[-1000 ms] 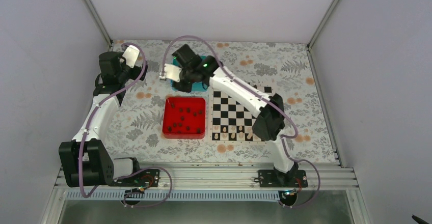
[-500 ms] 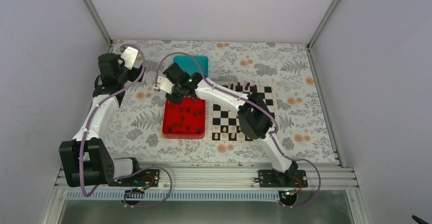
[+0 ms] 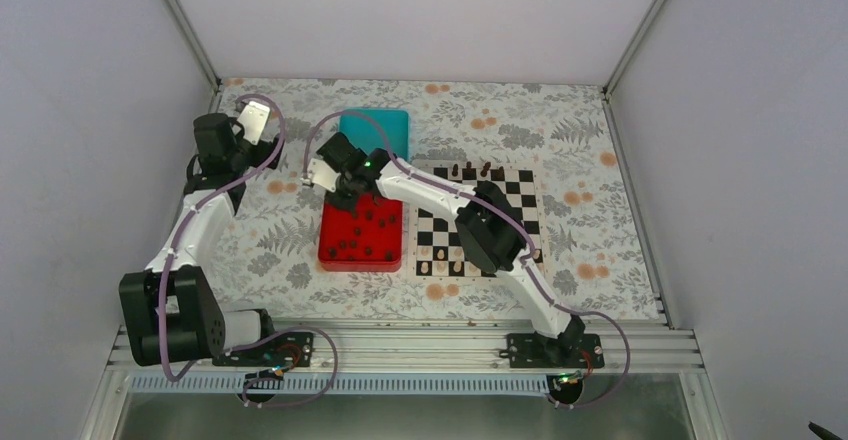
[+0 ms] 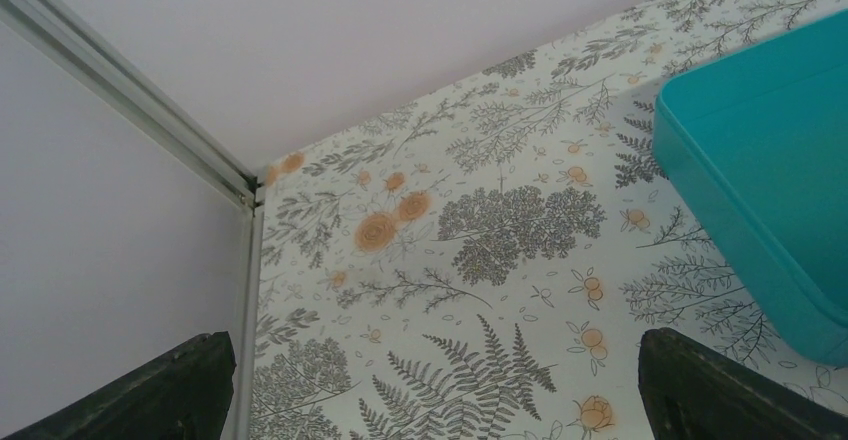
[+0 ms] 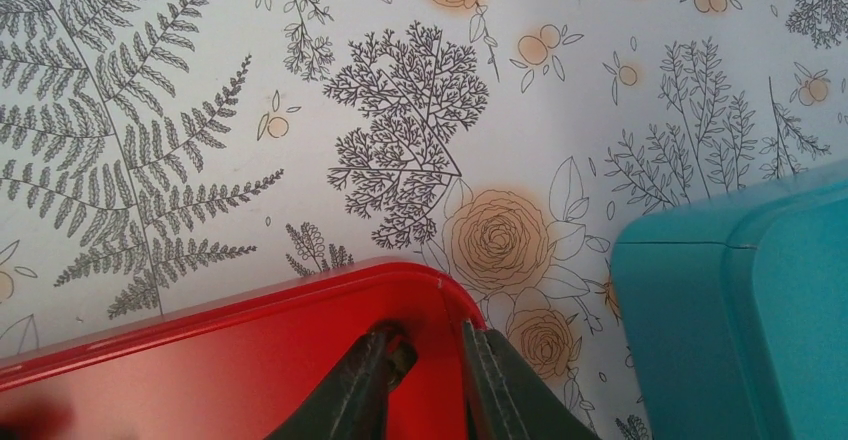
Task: Set up the chess pieces on the board
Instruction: Pick up the chess piece from the storage box.
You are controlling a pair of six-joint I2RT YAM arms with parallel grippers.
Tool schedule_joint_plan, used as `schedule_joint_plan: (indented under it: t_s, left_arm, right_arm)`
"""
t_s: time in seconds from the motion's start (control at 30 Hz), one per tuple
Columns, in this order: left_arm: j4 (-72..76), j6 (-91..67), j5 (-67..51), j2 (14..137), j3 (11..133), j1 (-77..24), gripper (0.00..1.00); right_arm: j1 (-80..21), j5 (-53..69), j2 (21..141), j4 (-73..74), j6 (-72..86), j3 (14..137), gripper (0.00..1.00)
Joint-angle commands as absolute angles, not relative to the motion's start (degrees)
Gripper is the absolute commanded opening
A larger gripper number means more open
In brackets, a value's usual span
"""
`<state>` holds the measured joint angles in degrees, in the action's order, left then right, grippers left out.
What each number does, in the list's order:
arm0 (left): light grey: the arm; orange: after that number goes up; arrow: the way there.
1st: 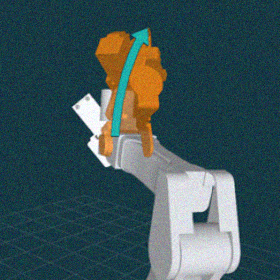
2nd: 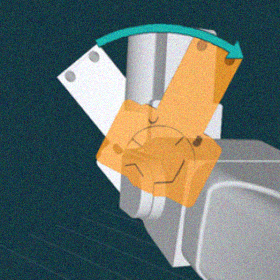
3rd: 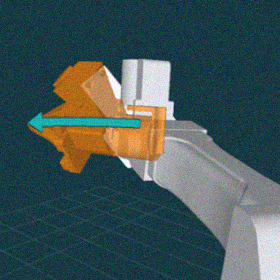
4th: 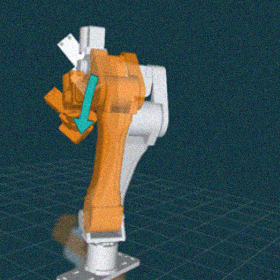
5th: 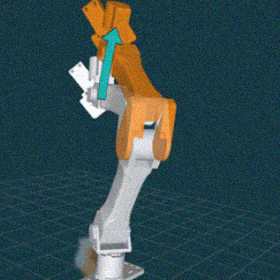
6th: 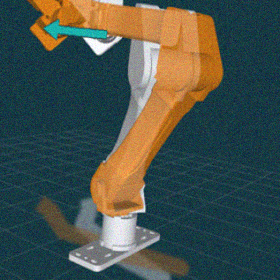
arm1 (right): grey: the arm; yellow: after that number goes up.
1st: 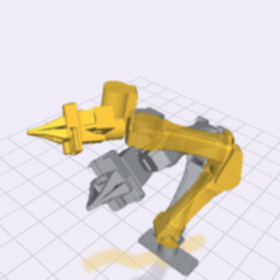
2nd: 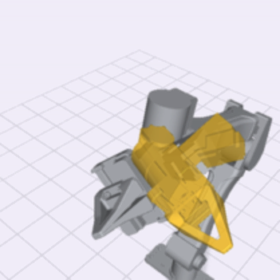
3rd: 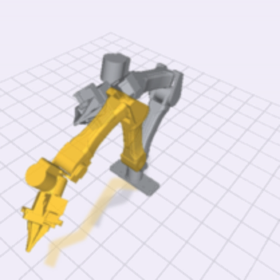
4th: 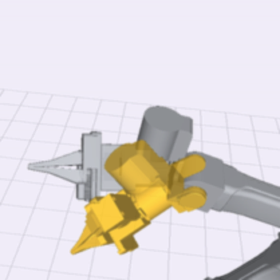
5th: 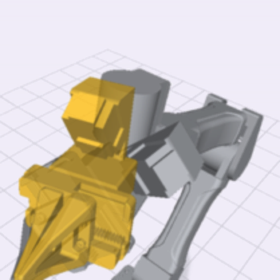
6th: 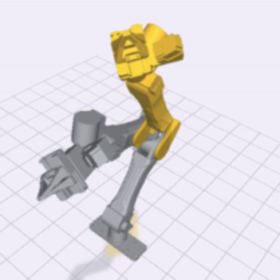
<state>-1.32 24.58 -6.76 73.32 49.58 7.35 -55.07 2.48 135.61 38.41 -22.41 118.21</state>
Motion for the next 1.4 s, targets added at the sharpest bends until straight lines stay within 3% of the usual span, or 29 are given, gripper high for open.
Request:
schedule_joint_plan:
  t_s: [0.0,0.57,1.37]
  left_arm:
    - [1.1,23.4,-8.7,74.1,48.9,7.7,1.00]
    - [2.2,22.8,-9.3,73.7,47.6,8.5,1.00]
    - [3.0,22.4,-10.8,73.4,46.5,9.6,1.00]
  right_arm:
    - [-55.4,2.9,135.8,39.0,-21.5,117.3,0.21]
    - [-55.9,1.9,135.1,38.8,-21.7,116.2,0.30]
    - [-56.5,2.9,138.7,38.0,-20.9,116.9,0.32]
